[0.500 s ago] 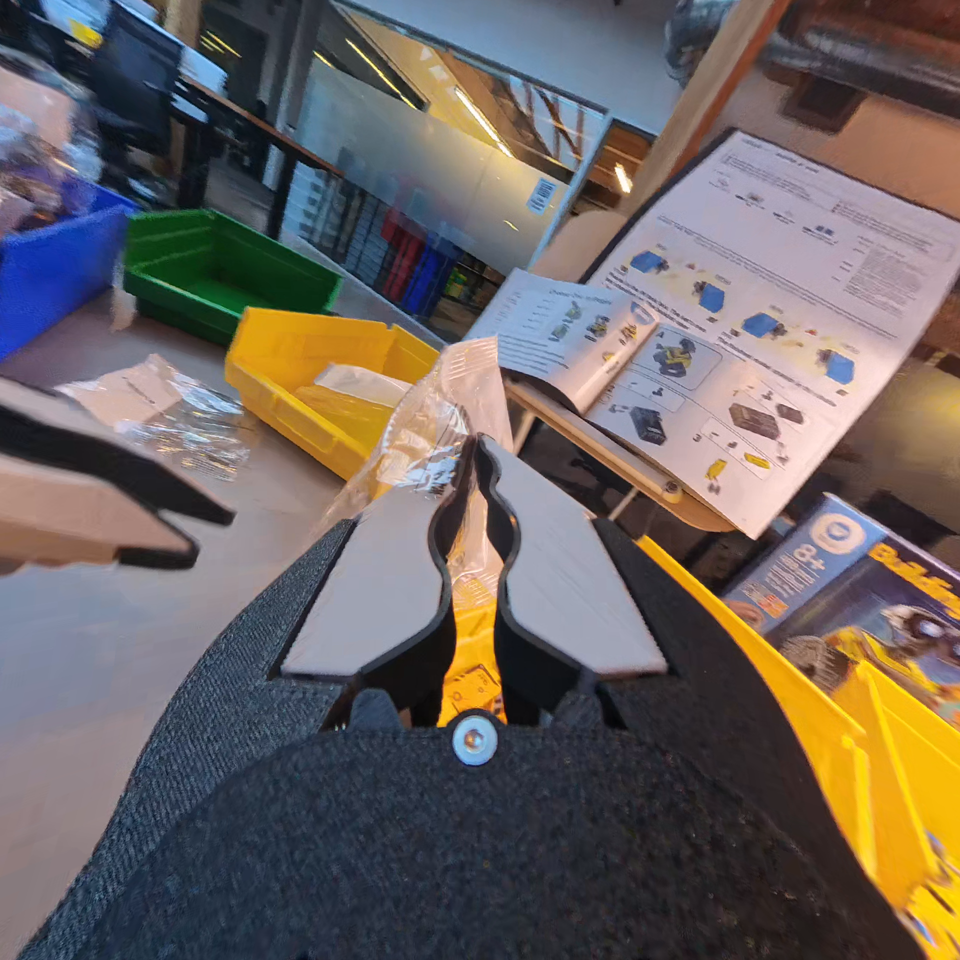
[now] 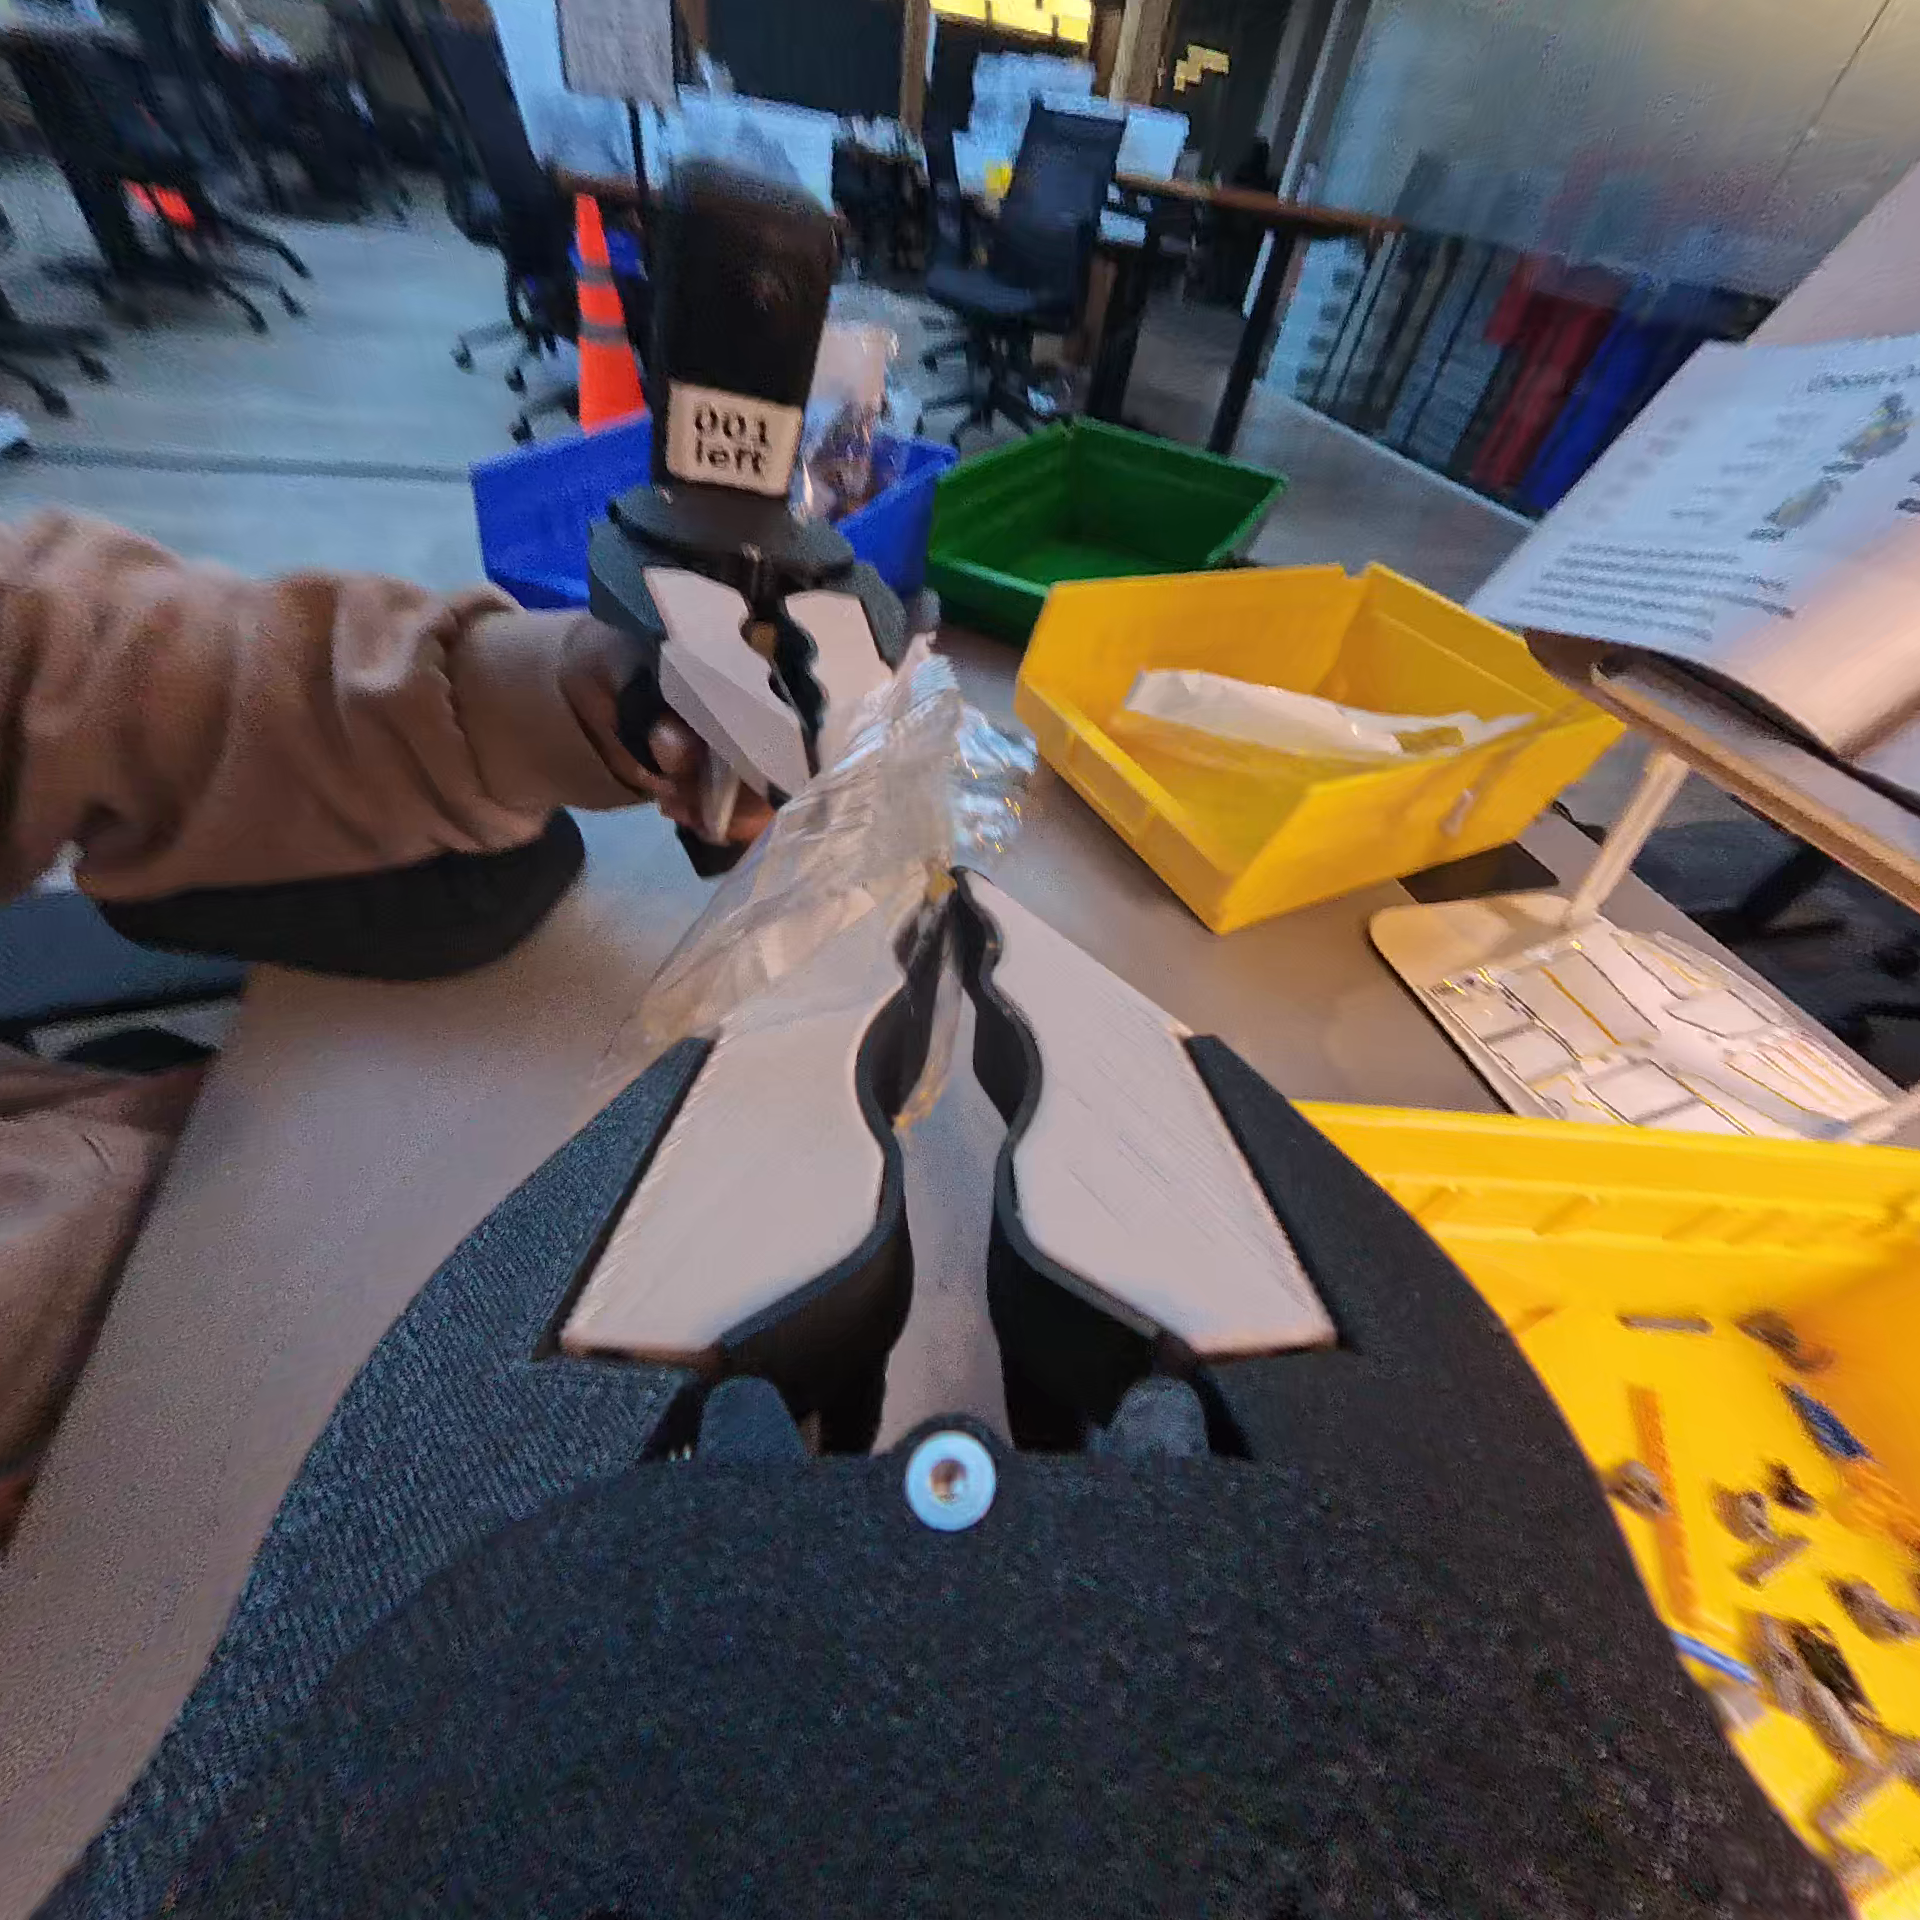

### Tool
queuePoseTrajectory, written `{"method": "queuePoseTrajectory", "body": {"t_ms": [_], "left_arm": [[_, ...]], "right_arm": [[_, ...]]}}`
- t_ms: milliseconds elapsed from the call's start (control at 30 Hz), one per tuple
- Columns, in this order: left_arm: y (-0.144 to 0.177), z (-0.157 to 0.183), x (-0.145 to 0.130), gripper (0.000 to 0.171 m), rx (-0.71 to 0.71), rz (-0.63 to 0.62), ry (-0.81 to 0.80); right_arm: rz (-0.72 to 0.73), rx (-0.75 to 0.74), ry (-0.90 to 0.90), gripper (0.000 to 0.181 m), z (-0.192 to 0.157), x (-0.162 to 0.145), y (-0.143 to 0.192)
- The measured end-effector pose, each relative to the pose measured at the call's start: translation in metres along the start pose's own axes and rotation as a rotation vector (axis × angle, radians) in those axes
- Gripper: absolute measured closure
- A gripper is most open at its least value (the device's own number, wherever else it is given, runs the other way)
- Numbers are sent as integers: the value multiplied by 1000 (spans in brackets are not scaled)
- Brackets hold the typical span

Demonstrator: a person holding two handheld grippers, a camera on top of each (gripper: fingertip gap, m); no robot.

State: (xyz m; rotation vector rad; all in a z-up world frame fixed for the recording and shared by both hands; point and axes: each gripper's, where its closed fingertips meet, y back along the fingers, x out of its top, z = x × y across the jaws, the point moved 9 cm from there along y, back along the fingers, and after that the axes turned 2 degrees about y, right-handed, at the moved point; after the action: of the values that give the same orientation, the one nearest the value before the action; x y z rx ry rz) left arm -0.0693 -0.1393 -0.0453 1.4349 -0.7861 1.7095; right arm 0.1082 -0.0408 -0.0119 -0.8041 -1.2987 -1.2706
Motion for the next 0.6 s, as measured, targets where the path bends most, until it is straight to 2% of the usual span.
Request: {"method": "queuePoseTrajectory", "body": {"t_ms": [133,233,267,333,400,500,567,600], "left_arm": [[-2,-9,-15,171,2,-32,42],[2,-14,-21,171,-16,-82,77],[5,-17,-23,166,-3,-115,79],[13,-22,-20,141,53,-142,59],[15,-20,-8,138,89,-158,1],[-3,-9,1,139,35,-237,-75],[-19,-3,-2,146,-39,-294,-65],[-25,0,-5,155,-87,-313,-56]], "right_arm": [[-176,-27,131,181,9,-10,0],[-217,56,100,181,16,-10,-1],[-250,97,85,181,19,-12,-2],[-316,172,85,181,20,-16,-2],[-377,244,92,181,18,-19,-6],[-461,354,123,181,7,-23,-19],[-512,395,160,181,0,-25,-27],[-525,409,174,181,-2,-25,-30]]}}
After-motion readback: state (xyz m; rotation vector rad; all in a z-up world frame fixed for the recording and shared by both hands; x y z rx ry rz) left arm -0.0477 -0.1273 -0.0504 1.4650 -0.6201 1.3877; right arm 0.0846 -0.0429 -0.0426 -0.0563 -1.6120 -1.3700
